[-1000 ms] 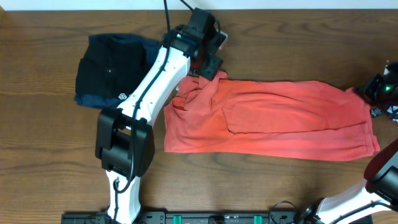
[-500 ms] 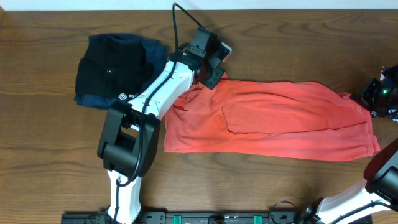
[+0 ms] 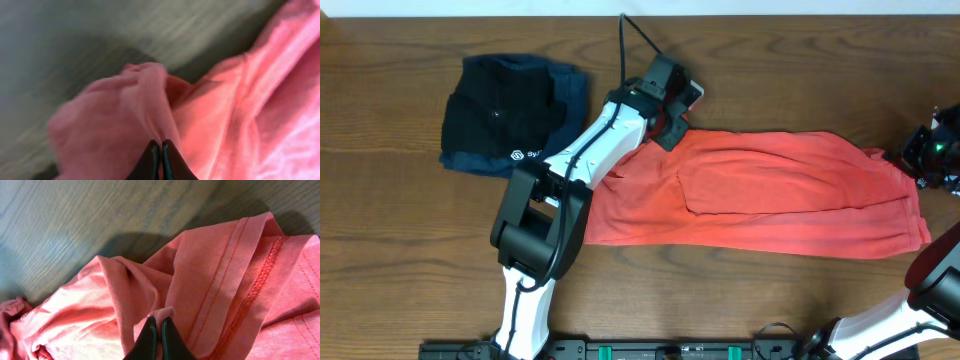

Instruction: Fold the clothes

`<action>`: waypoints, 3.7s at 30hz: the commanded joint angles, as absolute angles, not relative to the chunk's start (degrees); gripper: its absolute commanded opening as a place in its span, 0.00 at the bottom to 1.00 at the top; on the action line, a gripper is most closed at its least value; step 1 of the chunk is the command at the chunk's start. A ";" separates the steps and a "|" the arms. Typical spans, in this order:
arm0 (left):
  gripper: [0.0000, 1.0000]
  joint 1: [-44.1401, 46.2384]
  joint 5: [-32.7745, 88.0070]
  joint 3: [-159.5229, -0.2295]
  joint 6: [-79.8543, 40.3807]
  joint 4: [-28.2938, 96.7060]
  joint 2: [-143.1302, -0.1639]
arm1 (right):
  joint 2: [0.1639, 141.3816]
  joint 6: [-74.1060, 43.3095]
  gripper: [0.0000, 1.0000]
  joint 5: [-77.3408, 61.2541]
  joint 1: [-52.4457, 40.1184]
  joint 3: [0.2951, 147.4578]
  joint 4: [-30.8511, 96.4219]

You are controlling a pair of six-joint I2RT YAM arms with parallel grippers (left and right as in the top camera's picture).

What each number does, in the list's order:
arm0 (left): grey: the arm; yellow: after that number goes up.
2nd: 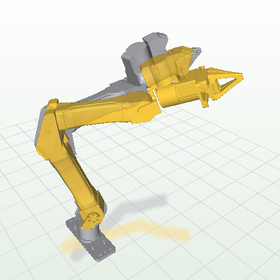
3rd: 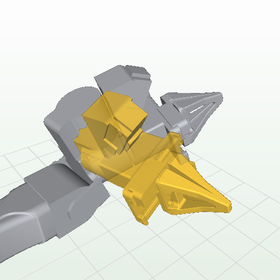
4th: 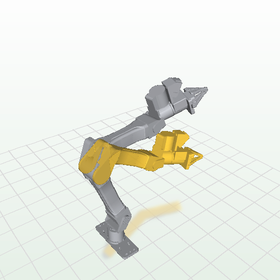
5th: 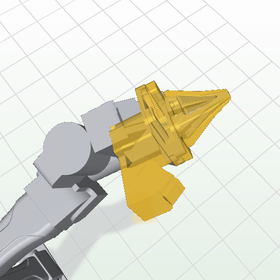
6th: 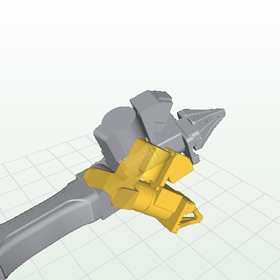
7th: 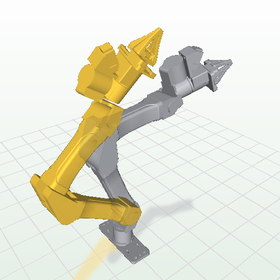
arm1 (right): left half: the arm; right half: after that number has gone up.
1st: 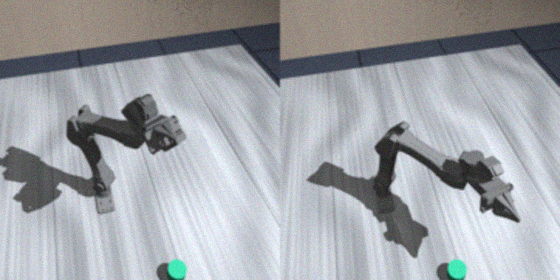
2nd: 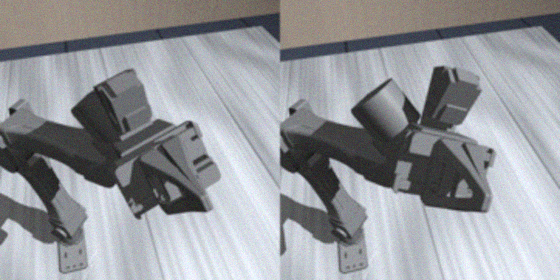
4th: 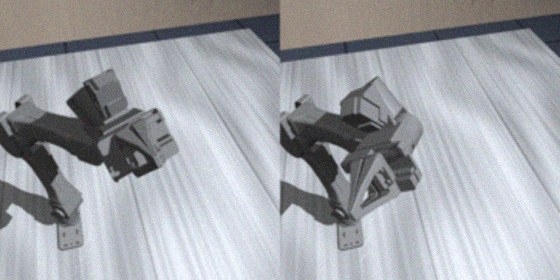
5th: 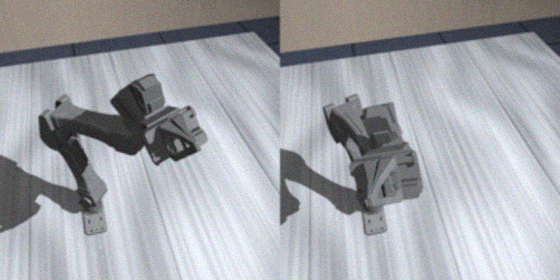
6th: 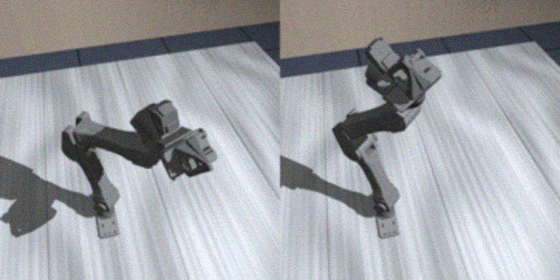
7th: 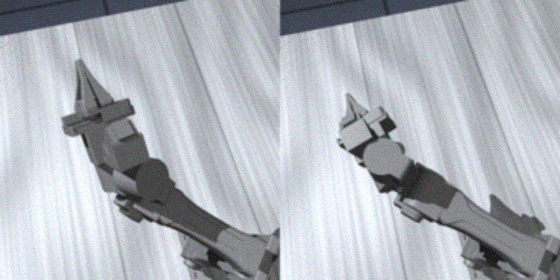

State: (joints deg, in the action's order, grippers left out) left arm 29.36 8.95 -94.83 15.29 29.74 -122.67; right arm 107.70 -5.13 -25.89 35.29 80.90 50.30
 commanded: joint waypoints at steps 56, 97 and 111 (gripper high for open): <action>0.62 25.41 5.76 -102.21 18.68 36.40 -123.39 | 107.81 -8.12 0.01 -27.90 43.42 81.03 40.03; 0.06 24.75 1.89 -109.14 19.11 31.55 -122.32 | 107.81 -9.13 0.01 -28.51 43.44 81.03 39.66; 0.06 24.77 1.96 -109.80 19.27 37.28 -114.28 | 107.81 -9.15 0.01 -28.77 44.12 81.03 32.23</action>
